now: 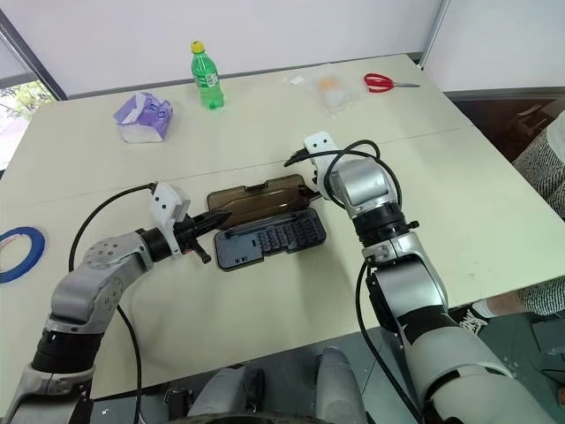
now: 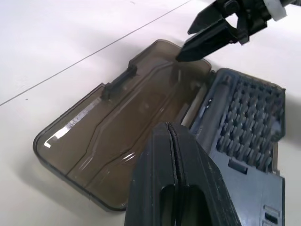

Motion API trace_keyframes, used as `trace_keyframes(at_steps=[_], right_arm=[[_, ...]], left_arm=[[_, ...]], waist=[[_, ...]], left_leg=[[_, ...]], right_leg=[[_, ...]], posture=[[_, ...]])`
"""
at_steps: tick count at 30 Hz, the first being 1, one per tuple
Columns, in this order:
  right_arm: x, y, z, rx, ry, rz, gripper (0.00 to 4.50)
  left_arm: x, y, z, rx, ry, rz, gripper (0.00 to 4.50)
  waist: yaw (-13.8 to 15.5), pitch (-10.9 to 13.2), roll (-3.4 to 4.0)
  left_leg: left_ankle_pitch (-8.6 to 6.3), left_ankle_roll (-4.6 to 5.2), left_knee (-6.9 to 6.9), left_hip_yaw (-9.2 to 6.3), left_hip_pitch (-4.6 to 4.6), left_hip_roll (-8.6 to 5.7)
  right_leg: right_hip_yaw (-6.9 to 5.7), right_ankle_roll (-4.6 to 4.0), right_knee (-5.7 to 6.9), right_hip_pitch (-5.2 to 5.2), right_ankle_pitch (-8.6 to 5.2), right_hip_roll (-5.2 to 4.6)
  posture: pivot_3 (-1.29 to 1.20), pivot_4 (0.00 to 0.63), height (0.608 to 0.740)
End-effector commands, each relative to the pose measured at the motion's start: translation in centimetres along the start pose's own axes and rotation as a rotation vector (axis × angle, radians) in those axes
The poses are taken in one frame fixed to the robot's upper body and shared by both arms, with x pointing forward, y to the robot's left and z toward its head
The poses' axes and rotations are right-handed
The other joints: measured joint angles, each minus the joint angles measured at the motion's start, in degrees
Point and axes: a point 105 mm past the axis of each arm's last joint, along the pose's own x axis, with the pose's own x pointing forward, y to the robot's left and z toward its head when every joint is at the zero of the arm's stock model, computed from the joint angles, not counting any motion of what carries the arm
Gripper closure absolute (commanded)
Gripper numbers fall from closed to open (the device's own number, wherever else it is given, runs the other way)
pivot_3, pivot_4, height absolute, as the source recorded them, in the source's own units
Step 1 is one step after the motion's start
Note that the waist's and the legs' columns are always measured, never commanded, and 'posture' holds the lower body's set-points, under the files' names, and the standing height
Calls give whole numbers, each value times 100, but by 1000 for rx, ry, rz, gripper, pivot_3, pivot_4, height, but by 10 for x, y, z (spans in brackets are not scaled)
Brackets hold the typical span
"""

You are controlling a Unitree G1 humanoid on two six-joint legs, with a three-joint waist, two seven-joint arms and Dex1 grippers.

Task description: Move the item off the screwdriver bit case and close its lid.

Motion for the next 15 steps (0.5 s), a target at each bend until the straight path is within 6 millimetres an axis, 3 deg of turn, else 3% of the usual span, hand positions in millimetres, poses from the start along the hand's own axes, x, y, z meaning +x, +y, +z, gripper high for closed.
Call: trace_keyframes(at_steps=[1, 4, 7, 14, 15], right_arm=[[0, -5, 6, 4, -20, -26, 73], [0, -2, 6, -8, -20, -16, 73], [-1, 5, 5, -25, -19, 5, 852], [-6, 17, 3, -49, -16, 39, 4448], [-6, 18, 2, -49, -13, 44, 4448]], left_arm=[[-2, -1, 7, 42, -22, 2, 4500], [-3, -1, 8, 43, -23, 4, 4500], [-2, 0, 9, 46, -25, 8, 4500], [-3, -1, 9, 50, -25, 13, 4500], [-3, -1, 9, 50, -25, 13, 4500]], waist=[[5, 0, 0], [3, 0, 0], [0, 0, 0], [18, 0, 0], [20, 0, 0]], left_leg=[[0, 0, 0, 0, 0, 0], [0, 0, 1, 0, 0, 0], [0, 0, 1, 0, 0, 0], [0, 0, 2, -2, -1, 0], [0, 0, 3, -3, -1, 0]], right_leg=[[0, 0, 0, 0, 0, 0], [0, 0, 0, 1, 0, 0], [0, 0, 1, 1, 0, 0], [0, 0, 2, 1, 0, -1], [0, 0, 2, 1, 0, -2]], posture=[[0, 150, 740], [0, 150, 740], [0, 150, 740], [0, 150, 740], [0, 150, 740]])
